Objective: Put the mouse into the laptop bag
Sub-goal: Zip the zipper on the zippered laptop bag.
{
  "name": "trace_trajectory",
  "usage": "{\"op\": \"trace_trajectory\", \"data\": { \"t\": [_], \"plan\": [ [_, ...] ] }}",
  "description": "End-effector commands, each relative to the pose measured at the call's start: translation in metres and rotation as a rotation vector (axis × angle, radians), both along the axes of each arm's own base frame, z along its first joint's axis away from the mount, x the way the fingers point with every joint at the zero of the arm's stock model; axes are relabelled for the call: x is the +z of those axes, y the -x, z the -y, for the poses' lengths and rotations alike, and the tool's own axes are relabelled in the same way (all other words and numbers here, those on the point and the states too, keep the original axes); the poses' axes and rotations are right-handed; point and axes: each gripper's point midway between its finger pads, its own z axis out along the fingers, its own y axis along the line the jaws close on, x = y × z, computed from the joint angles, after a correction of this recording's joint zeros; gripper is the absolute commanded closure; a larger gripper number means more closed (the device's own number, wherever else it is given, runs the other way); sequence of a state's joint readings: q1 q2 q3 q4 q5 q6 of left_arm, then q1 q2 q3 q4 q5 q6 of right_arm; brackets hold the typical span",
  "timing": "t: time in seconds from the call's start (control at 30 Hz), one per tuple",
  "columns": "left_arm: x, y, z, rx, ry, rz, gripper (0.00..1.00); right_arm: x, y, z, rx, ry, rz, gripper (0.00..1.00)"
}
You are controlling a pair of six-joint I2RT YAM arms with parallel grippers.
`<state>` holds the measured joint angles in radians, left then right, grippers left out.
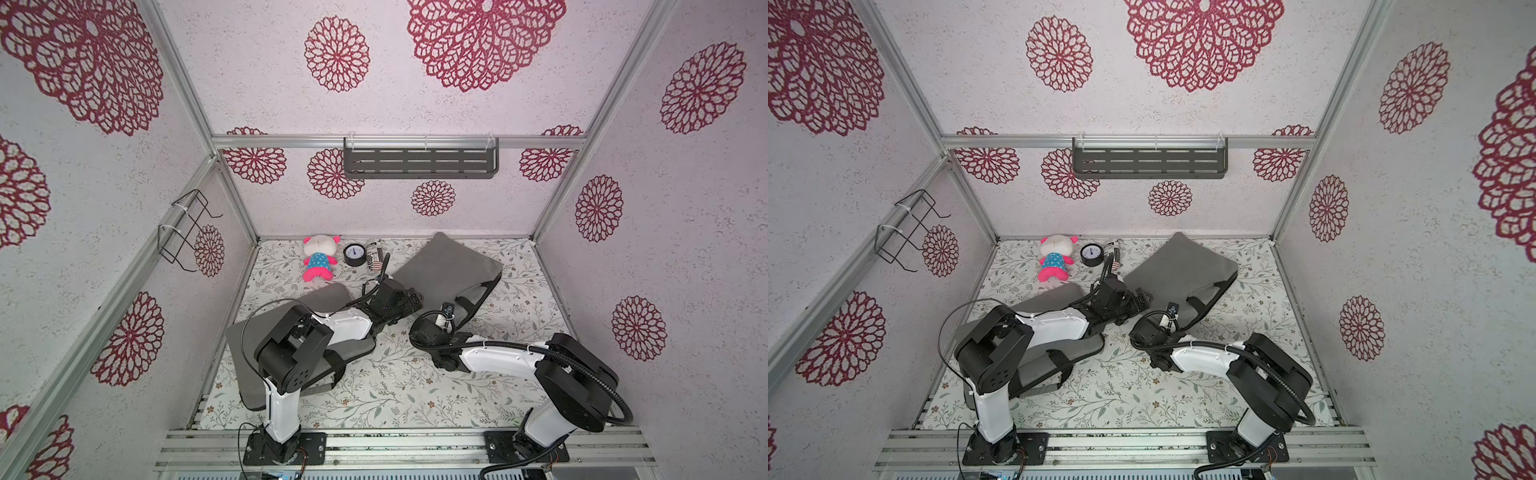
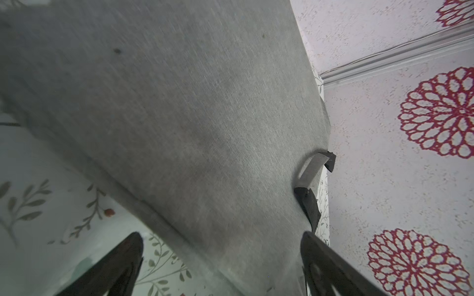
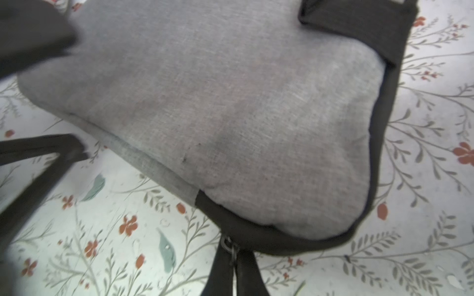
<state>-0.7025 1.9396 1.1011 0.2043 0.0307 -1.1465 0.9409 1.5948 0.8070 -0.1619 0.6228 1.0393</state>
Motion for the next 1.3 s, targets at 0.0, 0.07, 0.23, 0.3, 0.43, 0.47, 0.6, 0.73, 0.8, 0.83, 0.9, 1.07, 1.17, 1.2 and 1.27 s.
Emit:
{"op": "trace_trajectory", "data": {
  "t": [0.0, 0.07, 0.23, 0.3, 0.43, 0.47, 0.6, 0.73, 0.8, 0.83, 0.9, 1.07, 1.17, 1.2, 1.27],
  "plan": [
    [-0.011, -0.002, 0.011, 0.008, 0.046, -0.048, 0.02, 0.016, -0.001, -0.010, 0.019, -0.026, 0.033, 1.00],
    [-0.017, -0.003, 0.011, 0.016, 0.043, -0.062, 0.02, 0.014, -0.001, -0.015, 0.030, -0.036, 0.029, 1.00],
    [-0.024, -0.012, 0.009, 0.028, 0.042, -0.058, 0.35, 0.012, 0.001, -0.021, 0.048, -0.054, 0.023, 1.00],
    [-0.030, -0.017, 0.000, 0.048, 0.033, -0.072, 0.79, 0.008, 0.004, -0.015, 0.038, -0.042, 0.012, 1.00],
    [-0.037, -0.022, -0.021, 0.085, -0.006, -0.078, 1.00, -0.003, 0.011, 0.015, -0.029, -0.019, -0.018, 1.00],
    [-0.036, -0.023, -0.026, 0.090, -0.011, -0.075, 1.00, -0.006, 0.012, 0.024, -0.049, -0.019, -0.022, 1.00],
    [-0.033, -0.026, -0.044, 0.110, -0.044, -0.055, 1.00, -0.015, 0.020, 0.065, -0.123, -0.028, -0.034, 1.00],
    [-0.027, -0.036, -0.047, 0.078, -0.019, -0.055, 1.00, -0.017, 0.022, 0.083, -0.127, -0.080, -0.018, 1.00],
    [-0.022, -0.039, -0.046, 0.063, -0.012, -0.044, 1.00, -0.013, 0.019, 0.079, -0.100, -0.086, -0.005, 1.00],
    [-0.018, -0.040, -0.048, 0.069, -0.015, -0.035, 0.99, -0.012, 0.017, 0.074, -0.076, -0.083, -0.006, 1.00],
    [-0.014, -0.039, -0.051, 0.079, -0.022, -0.023, 0.78, -0.007, 0.013, 0.063, -0.026, -0.085, 0.003, 1.00],
    [0.016, -0.023, -0.054, 0.086, -0.015, 0.030, 0.02, 0.005, 0.003, 0.021, 0.154, -0.119, 0.089, 1.00],
    [0.021, 0.003, -0.051, 0.087, -0.015, 0.028, 0.02, 0.016, -0.002, -0.008, 0.236, -0.100, 0.116, 1.00],
    [0.022, 0.013, -0.048, 0.087, -0.012, 0.030, 0.02, 0.020, -0.001, -0.018, 0.262, -0.090, 0.126, 1.00],
    [0.022, 0.031, -0.041, 0.085, 0.005, 0.028, 0.02, 0.023, 0.000, -0.035, 0.301, -0.092, 0.135, 1.00]
  ]
}}
